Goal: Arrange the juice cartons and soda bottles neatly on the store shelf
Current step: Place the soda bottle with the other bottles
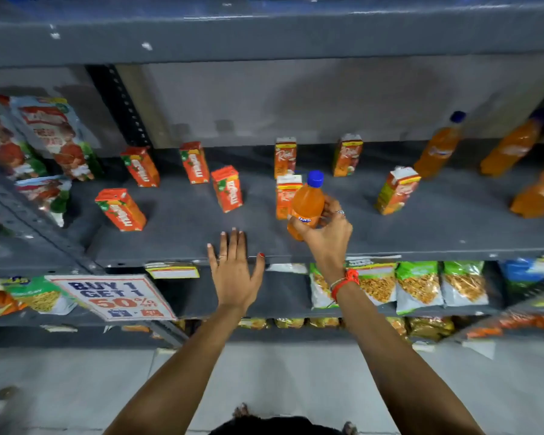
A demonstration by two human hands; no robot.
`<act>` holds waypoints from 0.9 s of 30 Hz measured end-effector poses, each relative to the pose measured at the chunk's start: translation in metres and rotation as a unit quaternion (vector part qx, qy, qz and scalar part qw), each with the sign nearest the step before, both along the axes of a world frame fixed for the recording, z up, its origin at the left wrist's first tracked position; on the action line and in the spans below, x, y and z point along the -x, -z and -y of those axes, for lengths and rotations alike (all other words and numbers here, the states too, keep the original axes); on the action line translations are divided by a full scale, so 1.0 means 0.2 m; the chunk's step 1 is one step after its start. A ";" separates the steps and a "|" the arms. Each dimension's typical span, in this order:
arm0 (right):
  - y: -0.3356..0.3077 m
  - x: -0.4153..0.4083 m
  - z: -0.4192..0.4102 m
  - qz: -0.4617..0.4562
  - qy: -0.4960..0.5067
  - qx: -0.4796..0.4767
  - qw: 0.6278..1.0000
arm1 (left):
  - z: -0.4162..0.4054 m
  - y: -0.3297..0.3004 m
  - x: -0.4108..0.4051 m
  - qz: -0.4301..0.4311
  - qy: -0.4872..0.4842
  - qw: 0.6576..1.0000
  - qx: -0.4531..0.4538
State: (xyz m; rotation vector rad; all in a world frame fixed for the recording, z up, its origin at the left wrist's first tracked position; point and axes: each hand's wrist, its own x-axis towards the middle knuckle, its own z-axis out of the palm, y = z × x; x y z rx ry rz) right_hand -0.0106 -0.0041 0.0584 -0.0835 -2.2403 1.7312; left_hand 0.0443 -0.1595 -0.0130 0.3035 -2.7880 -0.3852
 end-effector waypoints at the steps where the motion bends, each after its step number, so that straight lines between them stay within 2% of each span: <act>1: -0.01 0.00 -0.09 -0.004 0.022 0.000 1.000 | -0.10 0.00 0.01 0.002 0.020 1.000 -0.003; 8: -0.05 0.09 -0.70 0.005 0.169 -0.027 0.985 | -0.68 -0.06 0.15 0.000 0.139 0.990 -0.002; 13: -0.07 0.22 -1.05 0.020 0.218 -0.045 0.975 | -0.88 -0.01 0.25 0.025 0.133 0.990 0.035; 18: -0.06 0.36 -1.23 0.032 0.204 -0.055 0.977 | -0.88 0.02 0.26 0.011 0.117 0.991 0.068; 27: 0.01 0.48 -1.33 0.052 0.161 -0.047 0.984 | -0.90 0.03 0.27 -0.001 0.105 0.992 0.069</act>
